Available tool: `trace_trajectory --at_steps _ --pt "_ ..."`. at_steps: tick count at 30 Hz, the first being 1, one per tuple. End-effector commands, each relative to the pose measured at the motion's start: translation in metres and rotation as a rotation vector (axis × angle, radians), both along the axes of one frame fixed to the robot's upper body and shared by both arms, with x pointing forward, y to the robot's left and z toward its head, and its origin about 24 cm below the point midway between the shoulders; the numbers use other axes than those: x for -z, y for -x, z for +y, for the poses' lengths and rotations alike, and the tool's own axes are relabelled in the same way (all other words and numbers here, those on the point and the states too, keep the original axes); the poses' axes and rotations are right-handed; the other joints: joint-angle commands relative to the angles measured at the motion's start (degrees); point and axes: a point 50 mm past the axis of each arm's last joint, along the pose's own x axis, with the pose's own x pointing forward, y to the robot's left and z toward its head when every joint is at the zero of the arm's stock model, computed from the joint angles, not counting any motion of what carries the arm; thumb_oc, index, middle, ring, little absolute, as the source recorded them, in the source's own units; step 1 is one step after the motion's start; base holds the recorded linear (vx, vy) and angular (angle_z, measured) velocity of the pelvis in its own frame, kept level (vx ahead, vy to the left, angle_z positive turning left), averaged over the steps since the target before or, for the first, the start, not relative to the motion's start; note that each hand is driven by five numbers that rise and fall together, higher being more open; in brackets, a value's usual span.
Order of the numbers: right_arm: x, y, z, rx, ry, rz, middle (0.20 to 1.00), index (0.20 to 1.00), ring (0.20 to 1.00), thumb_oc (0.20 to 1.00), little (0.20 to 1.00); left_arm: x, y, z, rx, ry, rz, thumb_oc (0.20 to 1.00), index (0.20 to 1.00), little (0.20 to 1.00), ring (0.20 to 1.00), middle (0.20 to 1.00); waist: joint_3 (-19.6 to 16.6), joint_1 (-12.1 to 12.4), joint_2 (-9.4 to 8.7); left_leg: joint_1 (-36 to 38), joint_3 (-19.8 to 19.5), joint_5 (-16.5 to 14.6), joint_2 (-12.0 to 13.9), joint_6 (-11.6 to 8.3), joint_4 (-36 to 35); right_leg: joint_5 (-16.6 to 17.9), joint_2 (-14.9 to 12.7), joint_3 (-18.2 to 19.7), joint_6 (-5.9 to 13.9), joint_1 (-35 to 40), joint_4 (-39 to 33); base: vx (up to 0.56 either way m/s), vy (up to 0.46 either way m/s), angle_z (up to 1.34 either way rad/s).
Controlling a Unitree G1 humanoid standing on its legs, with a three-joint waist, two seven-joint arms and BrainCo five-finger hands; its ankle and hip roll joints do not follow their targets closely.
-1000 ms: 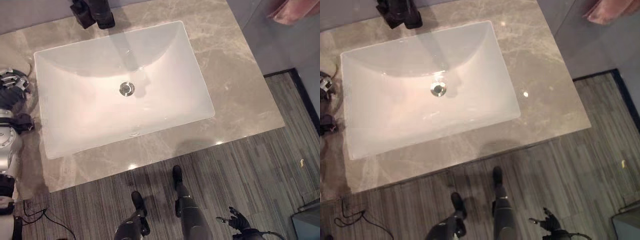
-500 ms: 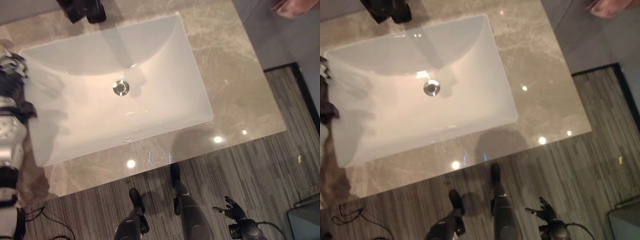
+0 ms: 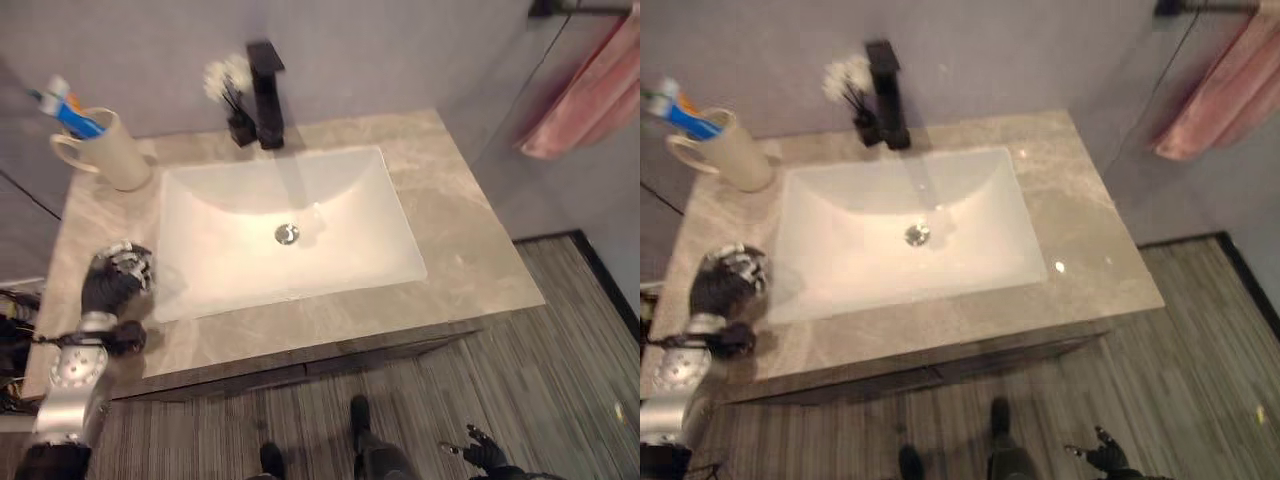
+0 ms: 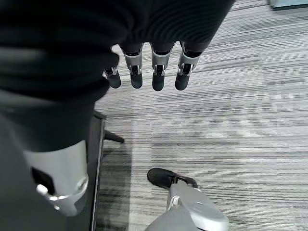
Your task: Put brush and paste in cup on sink, flatten towel.
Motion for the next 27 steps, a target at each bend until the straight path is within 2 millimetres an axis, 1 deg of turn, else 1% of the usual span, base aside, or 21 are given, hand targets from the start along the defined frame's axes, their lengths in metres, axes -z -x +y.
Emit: trace_trajectory --at_steps 1,2,4,5,7,9,10,11,13,14,15,16,17,18,20,21,22,23,24,26,27 --pt "-0.001 0.006 -0.005 0.025 0.010 -0.004 1.000 1.000 1.000 1.000 1.000 -0.040 0.002 -0.005 0.059 0.028 -0.240 0.200 0.200 0.200 0.200 0.200 1.1 -0.9 0.62 0.7 -4.1 -0.6 -2.4 2.93 0.5 -2.7 -2.8 1.4 4.62 8.5 2.8 0.01 0.076 0.08" --pt "-0.001 0.006 -0.005 0.025 0.011 -0.003 1.000 1.000 1.000 1.000 1.000 -0.040 0.003 -0.005 0.058 0.028 -0.239 0.200 0.200 0.200 0.200 0.200 1.1 -1.0 0.62 0.7 -4.1 -0.6 -2.4 2.94 0.5 -2.7 -2.8 1.4 4.64 8.6 2.8 0.00 0.084 0.07" --pt "-0.001 0.006 -0.004 0.031 0.008 -0.013 1.000 1.000 1.000 1.000 1.000 -0.030 0.013 -0.002 0.032 0.073 -0.238 0.200 0.200 0.200 0.200 0.200 0.3 -0.9 0.80 1.8 -4.1 -1.0 -3.2 3.51 0.5 -1.9 -3.8 1.5 5.19 8.9 4.2 -0.03 0.122 0.06" --pt "-0.001 0.006 -0.004 0.031 0.008 -0.013 1.000 1.000 1.000 1.000 1.000 -0.030 0.014 -0.002 0.031 0.074 -0.238 0.200 0.200 0.200 0.200 0.200 0.3 -0.9 0.80 1.8 -4.1 -1.0 -3.2 3.53 0.5 -1.9 -3.8 1.5 5.20 8.9 4.2 -0.03 0.122 0.06" --pt "-0.002 0.006 -0.005 0.044 0.008 -0.024 1.000 1.000 1.000 1.000 1.000 -0.026 0.021 -0.002 0.021 0.084 -0.237 0.200 0.200 0.200 0.200 0.200 -0.4 -0.9 0.97 2.4 -3.9 -1.2 -4.0 4.00 0.5 -0.3 -4.7 2.0 5.71 8.9 5.3 -0.03 0.117 0.02" --pt "-0.003 0.005 -0.005 0.042 0.009 -0.033 1.000 1.000 1.000 1.000 1.000 -0.025 0.024 -0.002 0.019 0.083 -0.235 0.200 0.200 0.200 0.200 0.200 -0.4 -0.9 1.02 2.6 -3.9 -1.2 -4.3 4.21 0.5 0.3 -5.0 2.1 5.86 8.6 5.9 -0.04 0.113 0.02" --pt "-0.003 0.006 -0.006 0.045 0.011 -0.038 1.000 1.000 1.000 1.000 1.000 -0.025 0.027 -0.001 0.023 0.072 -0.229 0.200 0.200 0.200 0.200 0.200 -0.4 -0.9 1.19 2.9 -3.8 -1.3 -4.9 4.62 0.5 1.8 -5.5 2.3 6.22 8.1 7.3 -0.07 0.151 -0.03" --pt "-0.004 0.004 -0.007 0.047 0.015 -0.044 1.000 1.000 1.000 1.000 1.000 -0.025 0.027 -0.002 0.028 0.064 -0.230 0.200 0.200 0.200 0.200 0.200 -0.3 -0.9 1.39 2.9 -3.8 -1.2 -5.1 4.74 0.5 2.4 -5.7 2.5 6.35 7.7 8.1 -0.05 0.113 -0.10" --pt "-0.005 0.002 -0.007 0.047 0.018 -0.051 1.000 1.000 1.000 1.000 1.000 -0.025 0.029 -0.001 0.023 0.060 -0.229 0.200 0.200 0.200 0.200 0.200 -0.2 -0.8 1.67 2.9 -3.7 -1.2 -5.2 4.92 0.5 2.5 -5.6 2.4 6.32 7.0 9.2 -0.03 0.091 -0.12" --pt "-0.005 0.001 -0.007 0.048 0.020 -0.054 1.000 1.000 1.000 1.000 1.000 -0.025 0.030 -0.001 0.026 0.047 -0.223 0.200 0.200 0.200 0.200 0.200 0.2 -0.5 2.13 3.2 -3.2 -1.1 -5.2 5.14 0.5 1.4 -5.0 1.0 6.06 6.4 10.8 -0.05 0.135 -0.16" --pt "-0.005 0.001 -0.007 0.051 0.017 -0.056 1.000 1.000 1.000 1.000 1.000 -0.024 0.029 -0.002 0.031 0.049 -0.223 0.200 0.200 0.200 0.200 0.200 0.4 -0.6 2.50 3.2 -3.2 -0.9 -4.9 5.17 0.5 -0.3 -3.7 0.9 5.67 5.9 12.2 -0.03 0.141 -0.25" --pt "-0.003 0.003 -0.004 0.056 0.005 -0.055 1.000 1.000 1.000 1.000 1.000 -0.022 0.025 -0.004 0.031 0.062 -0.219 0.200 0.200 0.200 0.200 0.200 0.5 -1.6 3.07 3.3 -3.4 -0.7 -4.5 5.16 0.5 -4.7 0.4 2.4 4.29 4.4 14.0 -0.01 0.072 -0.25" --pt "-0.003 0.003 -0.005 0.056 0.005 -0.055 1.000 1.000 1.000 1.000 1.000 -0.022 0.025 -0.004 0.031 0.062 -0.219 0.200 0.200 0.200 0.200 0.200 0.6 -1.6 3.10 3.4 -3.4 -0.8 -4.4 5.12 0.5 -4.9 0.5 2.4 4.25 4.4 14.3 0.01 0.057 -0.08" --pt "-0.002 0.005 -0.002 0.064 -0.004 -0.052 1.000 1.000 1.000 1.000 1.000 -0.022 0.023 -0.005 0.028 0.062 -0.222 0.200 0.200 0.200 0.200 0.200 0.5 -1.9 3.26 3.4 -3.5 -0.6 -4.5 5.01 0.5 -7.2 3.5 2.6 2.97 3.1 14.5 0.02 0.006 0.19" --pt "-0.002 0.005 0.000 0.046 -0.001 -0.051 1.000 1.000 1.000 1.000 1.000 -0.021 0.022 -0.007 0.029 0.069 -0.224 0.200 0.200 0.200 0.200 0.200 0.5 -1.1 2.97 3.3 -2.8 -0.6 -4.8 4.83 0.5 -7.3 4.3 -0.9 1.73 3.5 12.6 0.01 -0.022 0.13" --pt "-0.002 0.005 0.000 0.047 -0.001 -0.051 1.000 1.000 1.000 1.000 1.000 -0.021 0.022 -0.007 0.029 0.069 -0.224 0.200 0.200 0.200 0.200 0.200 0.5 -1.2 3.00 3.3 -2.8 -0.6 -4.7 4.81 0.5 -7.3 4.3 -1.0 1.71 3.6 12.5 0.02 -0.077 -0.14" --pt "-0.001 0.006 0.001 0.032 0.003 -0.039 1.000 1.000 1.000 1.000 1.000 -0.019 0.022 -0.010 0.027 0.090 -0.228 0.200 0.200 0.200 0.200 0.200 0.8 -0.6 2.83 3.7 -2.3 -0.5 -4.8 4.53 0.6 -7.5 5.0 -4.0 1.04 3.0 11.4 0.05 -0.088 -0.11" --pt "0.000 0.007 0.002 0.025 0.005 -0.031 1.000 1.000 1.000 1.000 1.000 -0.020 0.021 -0.012 0.035 0.093 -0.236 0.200 0.200 0.200 0.200 0.200 0.8 -0.6 2.78 3.9 -2.4 -0.4 -4.7 4.38 0.8 -7.7 5.0 -4.5 1.26 3.7 10.8 0.07 -0.132 -0.03" --pt "0.000 0.007 0.002 0.018 0.007 -0.026 1.000 1.000 1.000 1.000 1.000 -0.018 0.020 -0.014 0.046 0.106 -0.232 0.200 0.200 0.200 0.200 0.200 1.1 -0.7 2.73 4.4 -2.6 -0.7 -4.7 4.36 1.1 -7.9 5.3 -4.1 1.18 4.6 10.5 0.05 -0.080 0.06" --pt "0.000 0.006 0.002 0.018 0.007 -0.026 1.000 1.000 1.000 1.000 1.000 -0.018 0.020 -0.014 0.046 0.105 -0.233 0.200 0.200 0.200 0.200 0.200 1.0 -0.7 2.68 4.2 -2.5 -0.5 -4.7 4.35 1.0 -7.7 5.3 -4.1 1.14 4.4 10.3 0.04 -0.071 0.08" --pt "0.000 0.005 -0.001 0.010 0.019 -0.018 1.000 1.000 1.000 1.000 1.000 -0.018 0.016 -0.020 0.065 0.124 -0.244 0.200 0.200 0.200 0.200 0.200 0.9 -0.8 2.64 3.9 -2.4 -1.2 -4.3 3.94 2.7 -8.0 5.9 -3.4 0.57 5.2 9.3 0.09 -0.135 0.00"
